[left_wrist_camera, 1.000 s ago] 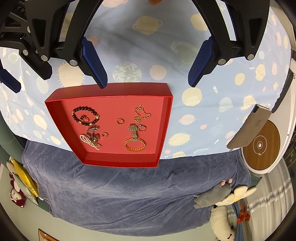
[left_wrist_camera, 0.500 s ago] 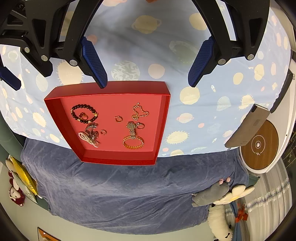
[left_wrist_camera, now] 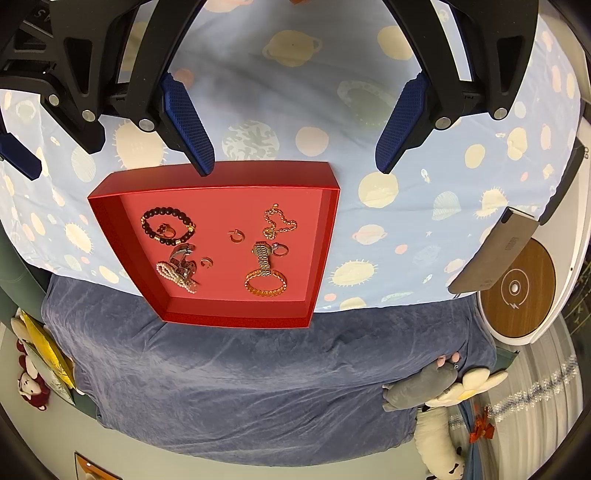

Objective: Organize jewelry

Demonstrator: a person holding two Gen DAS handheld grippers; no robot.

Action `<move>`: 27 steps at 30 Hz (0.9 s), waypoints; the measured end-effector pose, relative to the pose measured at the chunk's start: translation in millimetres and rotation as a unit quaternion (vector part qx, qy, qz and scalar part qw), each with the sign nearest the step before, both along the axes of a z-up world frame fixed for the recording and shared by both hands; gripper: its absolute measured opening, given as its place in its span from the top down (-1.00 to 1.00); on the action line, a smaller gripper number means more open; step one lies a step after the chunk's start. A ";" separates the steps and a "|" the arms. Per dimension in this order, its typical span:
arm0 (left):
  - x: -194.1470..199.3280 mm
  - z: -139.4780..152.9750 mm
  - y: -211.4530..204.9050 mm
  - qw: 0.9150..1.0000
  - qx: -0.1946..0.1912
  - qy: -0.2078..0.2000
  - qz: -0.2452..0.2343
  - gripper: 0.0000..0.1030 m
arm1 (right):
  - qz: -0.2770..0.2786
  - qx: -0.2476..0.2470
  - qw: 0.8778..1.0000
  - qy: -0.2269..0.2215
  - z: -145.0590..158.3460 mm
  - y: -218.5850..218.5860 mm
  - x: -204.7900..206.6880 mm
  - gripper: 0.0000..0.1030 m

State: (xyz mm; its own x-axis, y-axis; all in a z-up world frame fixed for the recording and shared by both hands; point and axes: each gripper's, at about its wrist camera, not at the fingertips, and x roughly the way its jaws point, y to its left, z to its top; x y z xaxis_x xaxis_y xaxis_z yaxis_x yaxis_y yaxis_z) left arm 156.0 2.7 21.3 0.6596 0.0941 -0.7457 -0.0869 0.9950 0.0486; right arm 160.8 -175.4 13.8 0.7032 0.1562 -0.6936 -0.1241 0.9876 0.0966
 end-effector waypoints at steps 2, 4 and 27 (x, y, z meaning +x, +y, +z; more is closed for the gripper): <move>0.0 0.0 0.0 1.000 0.000 0.000 0.000 -0.68 | 0.000 0.000 1.000 -0.001 0.1 0.0 0.0 -0.82; 0.0 0.2 -0.2 1.000 0.000 -0.001 0.001 -0.68 | -0.001 0.000 1.000 -0.002 0.0 0.0 -0.1 -0.82; -1.2 6.4 0.1 1.000 0.002 -0.007 0.005 -0.68 | -0.003 0.000 1.000 -0.005 0.2 -1.0 -0.6 -0.84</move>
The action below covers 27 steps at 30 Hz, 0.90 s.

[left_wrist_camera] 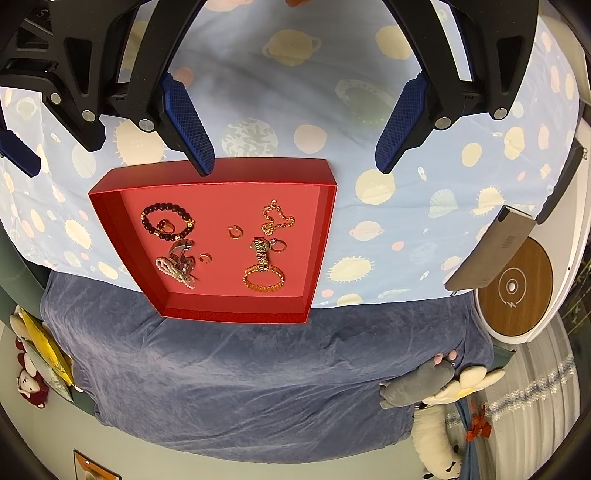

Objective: Organize jewelry

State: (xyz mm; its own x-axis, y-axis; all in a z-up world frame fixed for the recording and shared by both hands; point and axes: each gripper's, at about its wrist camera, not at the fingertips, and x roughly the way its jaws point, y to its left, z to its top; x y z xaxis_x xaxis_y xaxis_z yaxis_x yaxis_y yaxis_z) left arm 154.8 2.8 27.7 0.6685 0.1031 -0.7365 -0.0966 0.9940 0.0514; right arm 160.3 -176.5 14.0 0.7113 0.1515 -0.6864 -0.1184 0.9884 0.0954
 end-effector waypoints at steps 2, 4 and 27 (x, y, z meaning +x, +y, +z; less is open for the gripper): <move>0.8 0.9 0.5 1.000 -0.002 0.001 0.000 -0.68 | 0.000 -0.001 1.000 -0.001 0.1 0.0 -0.2 -0.84; 0.8 1.4 1.0 1.000 -0.003 0.002 0.000 -0.68 | -0.001 0.001 1.000 -0.001 0.0 -0.3 -0.1 -0.84; -0.8 -1.0 1.8 1.000 0.001 -0.008 0.008 -0.75 | -0.002 -0.002 1.000 0.002 -1.5 1.9 -0.9 -0.84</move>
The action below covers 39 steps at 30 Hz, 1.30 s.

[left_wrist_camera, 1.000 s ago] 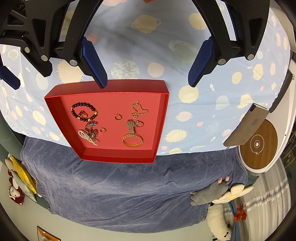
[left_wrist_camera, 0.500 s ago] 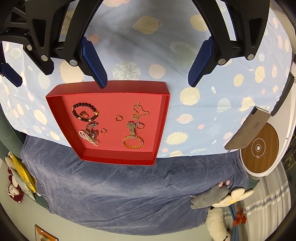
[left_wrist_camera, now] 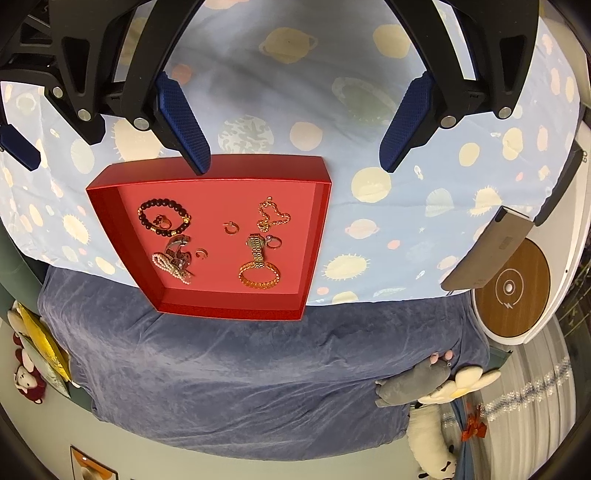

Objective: Organize jewelry

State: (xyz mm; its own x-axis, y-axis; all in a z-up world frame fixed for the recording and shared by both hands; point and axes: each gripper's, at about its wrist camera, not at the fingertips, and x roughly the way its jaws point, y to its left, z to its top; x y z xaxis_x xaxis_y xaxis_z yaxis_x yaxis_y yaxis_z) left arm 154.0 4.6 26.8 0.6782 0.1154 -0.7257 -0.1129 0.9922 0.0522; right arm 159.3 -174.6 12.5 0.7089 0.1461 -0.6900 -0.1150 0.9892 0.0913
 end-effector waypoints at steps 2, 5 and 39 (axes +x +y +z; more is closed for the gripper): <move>-0.5 0.3 0.0 1.000 0.002 -0.003 -0.002 -0.75 | -0.001 0.002 1.000 0.000 0.4 -0.5 0.0 -0.84; -0.5 0.2 -0.3 1.000 0.004 -0.004 -0.003 -0.75 | -0.002 0.004 1.000 -0.001 0.6 -1.0 0.1 -0.84; -0.4 0.1 -1.8 1.000 0.009 -0.004 -0.004 -0.75 | -0.004 0.006 1.000 0.001 1.5 -1.6 -0.6 -0.85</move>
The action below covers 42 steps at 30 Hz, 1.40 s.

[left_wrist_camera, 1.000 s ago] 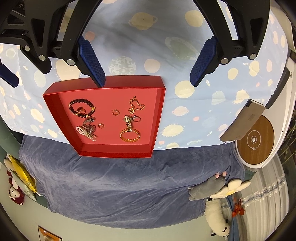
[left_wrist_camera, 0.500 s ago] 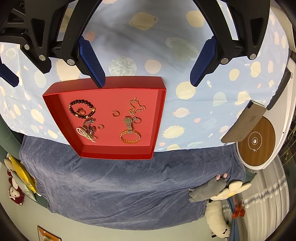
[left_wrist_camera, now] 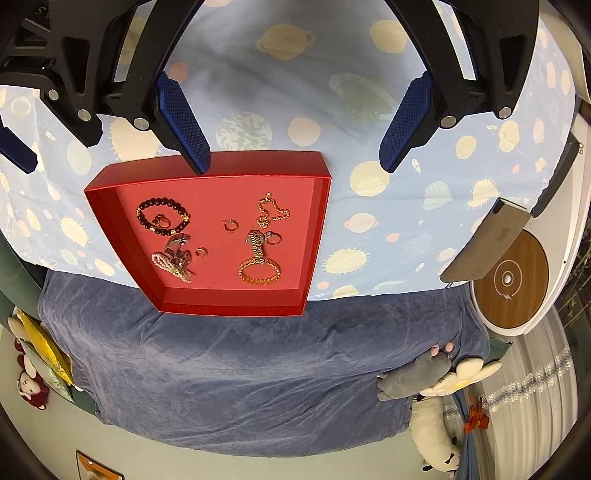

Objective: Organize jewelry

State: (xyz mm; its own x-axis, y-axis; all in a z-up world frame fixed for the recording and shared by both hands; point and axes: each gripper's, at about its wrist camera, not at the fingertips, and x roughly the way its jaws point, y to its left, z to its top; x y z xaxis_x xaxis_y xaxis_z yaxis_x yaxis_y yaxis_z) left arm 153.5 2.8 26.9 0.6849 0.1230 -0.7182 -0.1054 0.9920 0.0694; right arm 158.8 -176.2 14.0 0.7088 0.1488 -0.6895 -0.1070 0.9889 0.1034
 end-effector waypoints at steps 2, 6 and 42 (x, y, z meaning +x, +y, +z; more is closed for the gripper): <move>0.0 -0.1 0.0 1.000 0.000 0.000 0.000 -0.75 | 0.000 0.000 1.000 0.000 0.0 0.0 -0.1 -0.85; 0.0 -0.1 -0.2 1.000 0.001 0.000 0.000 -0.75 | 0.000 0.000 1.000 -0.001 0.3 0.0 -0.1 -0.85; 0.4 3.2 1.4 1.000 -0.004 -0.014 -0.002 -0.76 | -0.001 -0.002 1.000 -0.009 1.7 2.8 -2.7 -0.86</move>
State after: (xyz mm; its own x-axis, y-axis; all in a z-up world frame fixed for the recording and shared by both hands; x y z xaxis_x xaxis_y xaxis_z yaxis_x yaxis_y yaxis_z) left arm 154.0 4.1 30.0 0.7060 0.1141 -0.6990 -0.1028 0.9930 0.0583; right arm 156.1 -173.4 15.7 0.7220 0.1452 -0.6765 -0.1069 0.9894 0.0983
